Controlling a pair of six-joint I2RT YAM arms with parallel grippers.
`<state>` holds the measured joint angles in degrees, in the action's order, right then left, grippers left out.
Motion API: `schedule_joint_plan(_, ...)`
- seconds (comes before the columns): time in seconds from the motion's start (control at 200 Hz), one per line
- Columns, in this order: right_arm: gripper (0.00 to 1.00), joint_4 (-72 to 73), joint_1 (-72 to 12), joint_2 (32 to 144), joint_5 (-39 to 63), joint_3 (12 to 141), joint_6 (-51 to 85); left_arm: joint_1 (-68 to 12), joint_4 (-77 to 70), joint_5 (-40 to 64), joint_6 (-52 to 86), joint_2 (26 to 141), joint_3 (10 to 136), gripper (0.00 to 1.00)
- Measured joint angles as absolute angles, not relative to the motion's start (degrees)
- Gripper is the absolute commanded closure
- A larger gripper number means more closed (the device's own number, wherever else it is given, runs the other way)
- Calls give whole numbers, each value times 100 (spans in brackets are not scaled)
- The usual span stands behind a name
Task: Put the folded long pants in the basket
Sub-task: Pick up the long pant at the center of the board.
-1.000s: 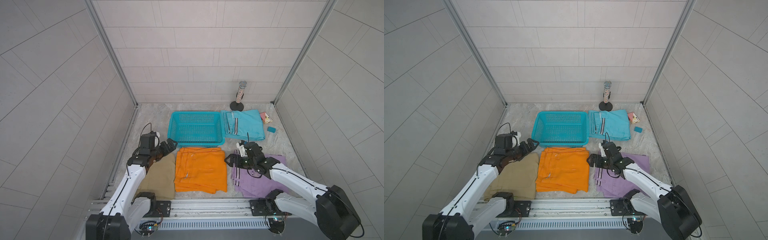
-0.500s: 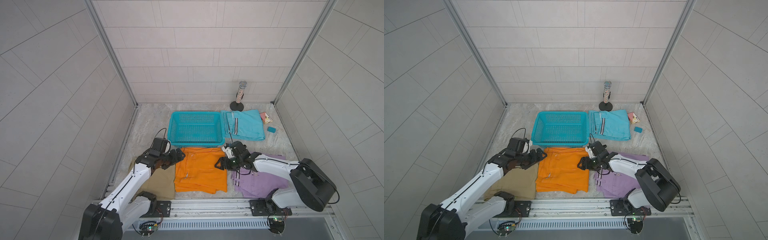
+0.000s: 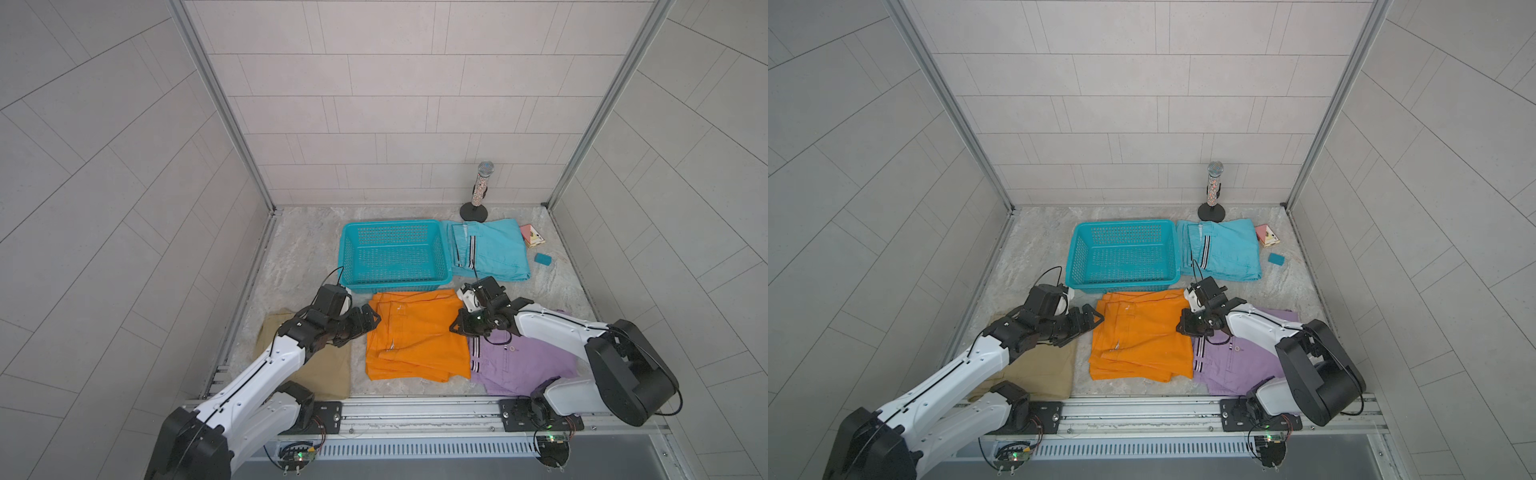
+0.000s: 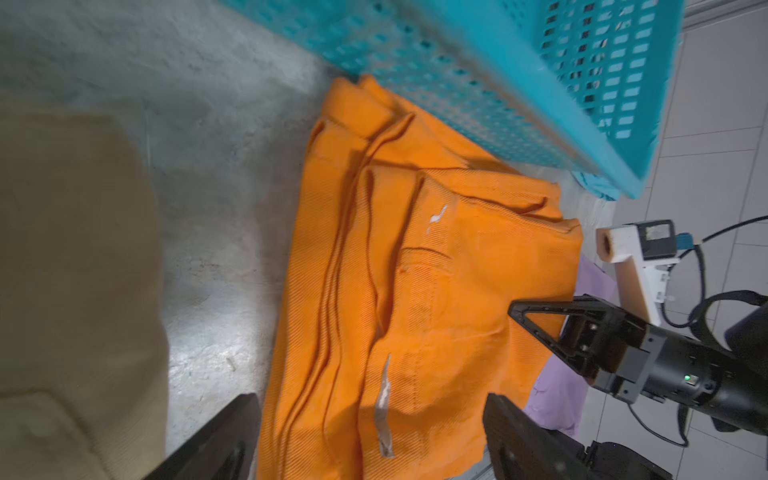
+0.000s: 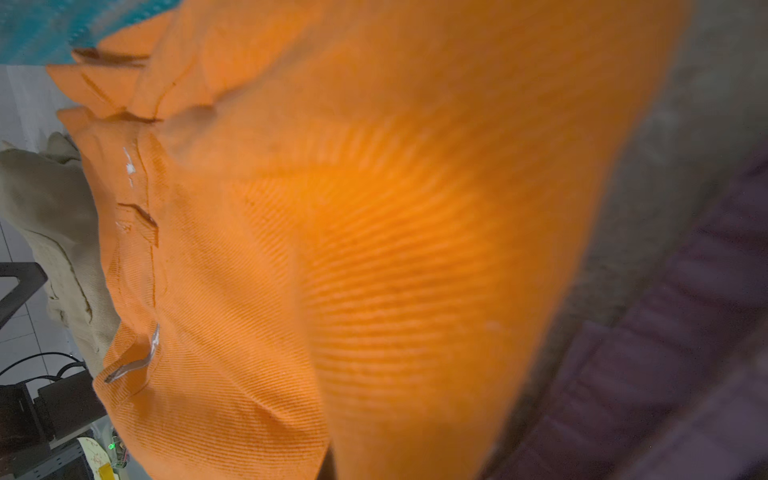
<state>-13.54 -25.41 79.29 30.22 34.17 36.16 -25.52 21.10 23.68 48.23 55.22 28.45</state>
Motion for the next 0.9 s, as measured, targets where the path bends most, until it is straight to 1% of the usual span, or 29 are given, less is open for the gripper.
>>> schedule_joint_plan(0.255,100,-1313,-2508,7959,3114,3393,3594,-2683,1288,2290,4862,6346,2410,5)
schedule_joint_plan(0.37,100,-1313,-2506,7959,3133,3393,3597,-2744,698,2296,4864,6648,2353,5)
schedule_joint_plan(0.495,100,-1310,-2508,7959,3148,3393,3599,-2867,-10,2368,4895,6980,2311,9)
schedule_joint_plan(0.585,100,-1310,-2512,7959,3151,3393,3601,-2978,-412,2399,4930,7185,2272,25)
schedule_joint_plan(0.69,100,-1306,-2536,7959,3148,3393,3616,-3076,-683,2432,4967,7441,2239,53)
schedule_joint_plan(0.72,100,-1302,-2550,7959,3142,3393,3623,-3094,-738,2458,4965,7518,2233,63)
schedule_joint_plan(0.725,100,-1302,-2550,7959,3144,3393,3625,-3100,-751,2453,4978,7531,2231,63)
schedule_joint_plan(0.78,100,-1291,-2565,7959,3140,3393,3642,-3118,-829,2462,4984,7655,2213,85)
schedule_joint_plan(0.82,100,-1284,-2578,7959,3133,3393,3651,-3129,-869,2475,5000,7725,2202,99)
schedule_joint_plan(0.831,100,-1282,-2582,7959,3138,3393,3653,-3131,-897,2495,5030,7743,2196,100)
schedule_joint_plan(0.901,100,-1282,-2615,7946,3116,3393,3671,-3129,-910,2517,5035,7728,2193,100)
